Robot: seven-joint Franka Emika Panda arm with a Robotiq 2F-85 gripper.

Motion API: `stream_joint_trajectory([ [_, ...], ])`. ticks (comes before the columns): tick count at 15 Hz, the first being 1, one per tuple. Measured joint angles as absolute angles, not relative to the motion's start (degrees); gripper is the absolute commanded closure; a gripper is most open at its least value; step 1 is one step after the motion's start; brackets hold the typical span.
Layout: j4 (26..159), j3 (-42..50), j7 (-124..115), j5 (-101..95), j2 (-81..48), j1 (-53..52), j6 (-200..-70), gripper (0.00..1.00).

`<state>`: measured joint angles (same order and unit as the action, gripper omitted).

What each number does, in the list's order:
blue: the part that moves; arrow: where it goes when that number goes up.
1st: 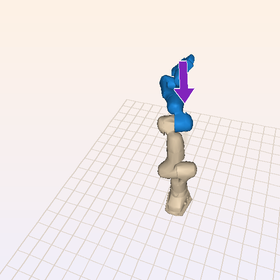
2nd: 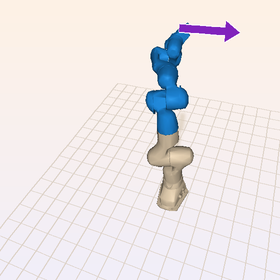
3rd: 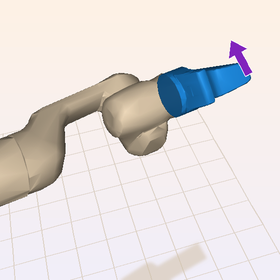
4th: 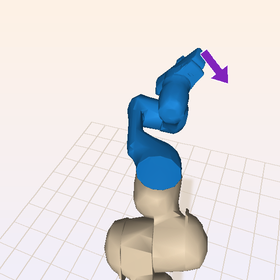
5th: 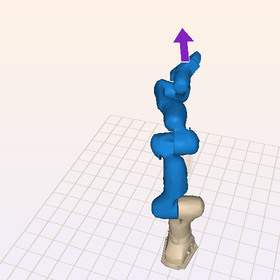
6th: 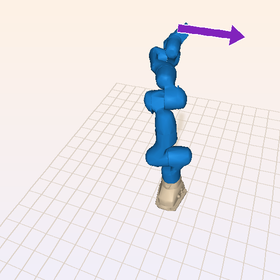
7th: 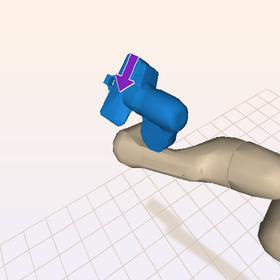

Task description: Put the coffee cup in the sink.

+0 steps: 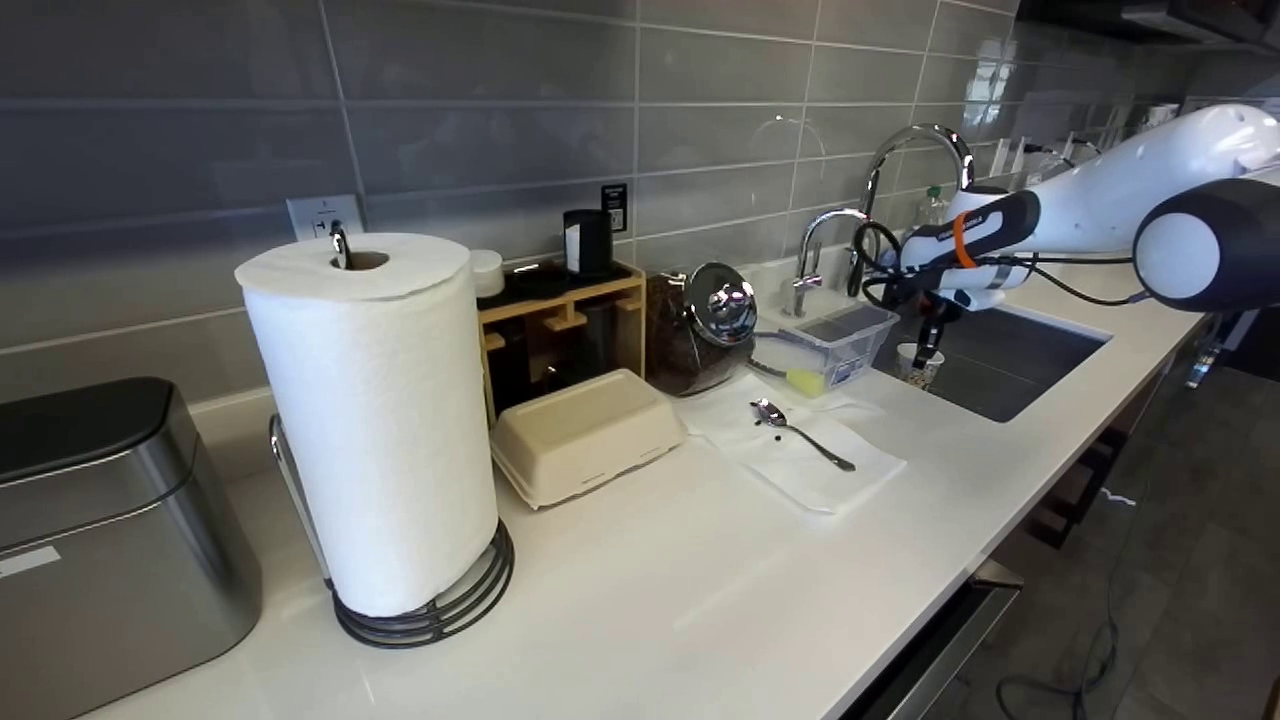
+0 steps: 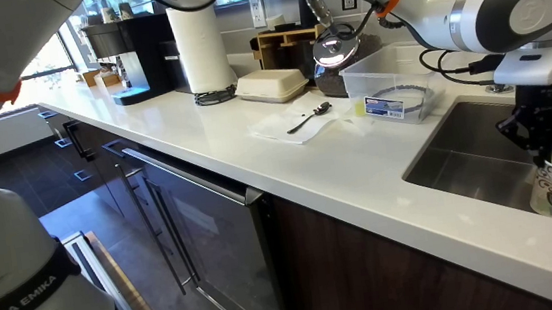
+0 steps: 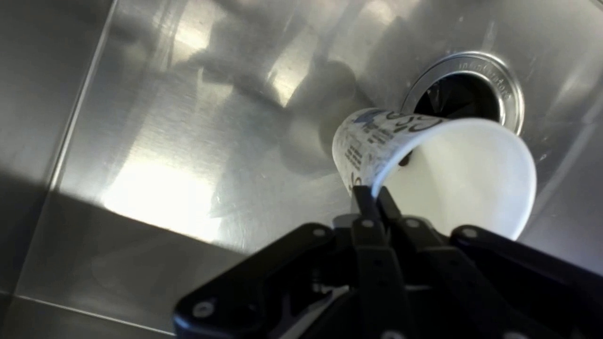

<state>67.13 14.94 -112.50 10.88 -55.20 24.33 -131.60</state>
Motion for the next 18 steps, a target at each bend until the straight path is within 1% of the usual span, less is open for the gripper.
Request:
stream_joint_trajectory([
  [13,64.79,14.83,-112.05,10.88,-58.05,25.04,-131.60,0.99],
  [14,64.77,14.83,-111.87,10.86,-58.20,25.03,-131.60,0.71],
  [15,64.77,14.83,-111.61,10.85,-58.20,24.98,-131.60,0.71],
  [17,64.77,14.83,-111.19,10.83,-58.27,24.95,-131.60,0.57],
  [18,64.77,14.83,-111.06,10.83,-58.29,24.95,-131.60,0.48],
])
